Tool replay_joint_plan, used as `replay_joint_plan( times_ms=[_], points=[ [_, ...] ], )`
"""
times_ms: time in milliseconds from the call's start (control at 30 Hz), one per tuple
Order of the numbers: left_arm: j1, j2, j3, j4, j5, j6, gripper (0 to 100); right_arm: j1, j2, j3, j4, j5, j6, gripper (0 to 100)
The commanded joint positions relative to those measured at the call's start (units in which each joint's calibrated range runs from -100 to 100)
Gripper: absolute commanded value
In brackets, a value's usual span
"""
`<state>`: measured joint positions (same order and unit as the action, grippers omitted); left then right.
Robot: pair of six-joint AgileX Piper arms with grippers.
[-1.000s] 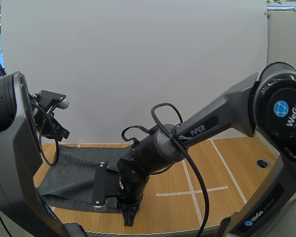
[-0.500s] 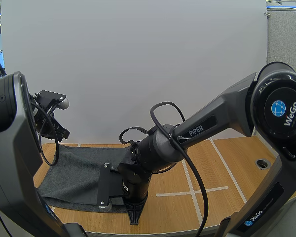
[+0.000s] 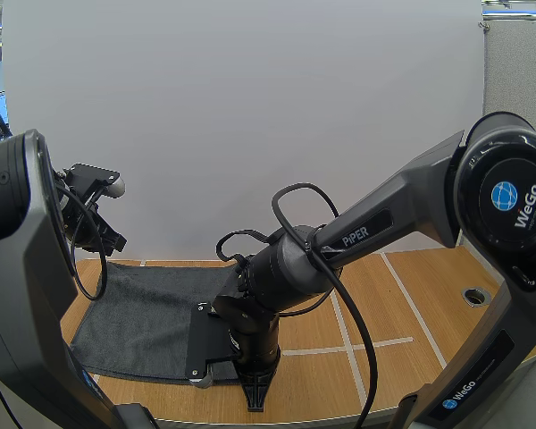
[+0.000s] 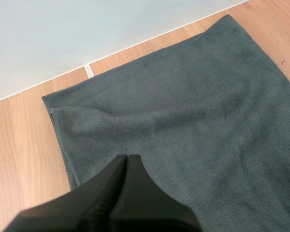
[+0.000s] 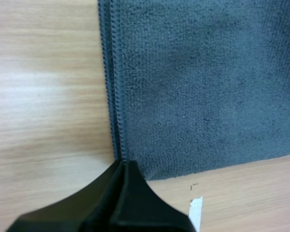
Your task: Fold the towel
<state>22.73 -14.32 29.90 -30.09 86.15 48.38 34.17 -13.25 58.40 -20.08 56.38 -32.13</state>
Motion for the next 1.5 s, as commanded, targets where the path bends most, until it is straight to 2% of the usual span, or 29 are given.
replay_joint_plan(
  times_ms=[0,300,367,400,467,500,567,800,900,1067,1267,1400,1467],
  points=[
    [0.13,-0.09,-0.08,-0.53,1.16,0.13,0,0.06,-0.18,0.21,1.42,2.49,0.45,0],
    [0.13,-0.09,-0.08,-0.53,0.99,0.59,0,0.06,-1.34,0.09,1.41,1.71,0.68,1],
    [0.13,-0.09,-0.08,-0.53,0.56,0.59,0,0.06,-2.67,0.09,1.41,1.71,0.75,20],
    [0.13,-0.09,-0.08,-0.53,0.33,0.59,0,0.06,-4.01,0.09,1.41,1.71,0.79,40],
    [0.13,-0.09,-0.08,-0.53,-0.92,0.59,0,0.06,-6.46,0.09,1.41,1.87,1.3,69],
    [0.13,-0.09,-0.08,-0.53,-1.67,0.59,0,0.06,-7.98,0.09,1.41,1.87,2.05,80],
    [0.13,-0.09,-0.08,-0.53,-3.24,0.59,0,0.06,-11.47,-0.29,1.41,2.54,2.91,91],
    [0.13,-0.09,-3.59,-0.34,-0.98,0.59,0,-0.92,-21.98,-4.74,1.08,6.64,6.41,92],
    [0.13,-0.09,-4.85,0.17,1.05,0.59,0,-3.72,-22.95,-5.77,0.95,5.42,7.66,92],
    [0.13,-0.09,-4.96,0.79,1.07,0.59,0,-10.15,-22.95,-5.89,2.88,-6.02,8.58,91],
    [0.13,-0.09,-4.96,0.78,1.07,1.32,0,-17.05,-20.99,-5.89,12.88,-15.97,4.05,79],
    [0.13,-0.09,-4.96,0.78,1.07,1.62,0,-20.83,-17.75,-7.32,25.53,-16.14,-3.28,78],
    [0.13,-0.09,-4.96,0.78,1.07,1.66,0,-22.67,-15.44,-8.66,35.02,-14.76,-9.6,78]
  ],
)
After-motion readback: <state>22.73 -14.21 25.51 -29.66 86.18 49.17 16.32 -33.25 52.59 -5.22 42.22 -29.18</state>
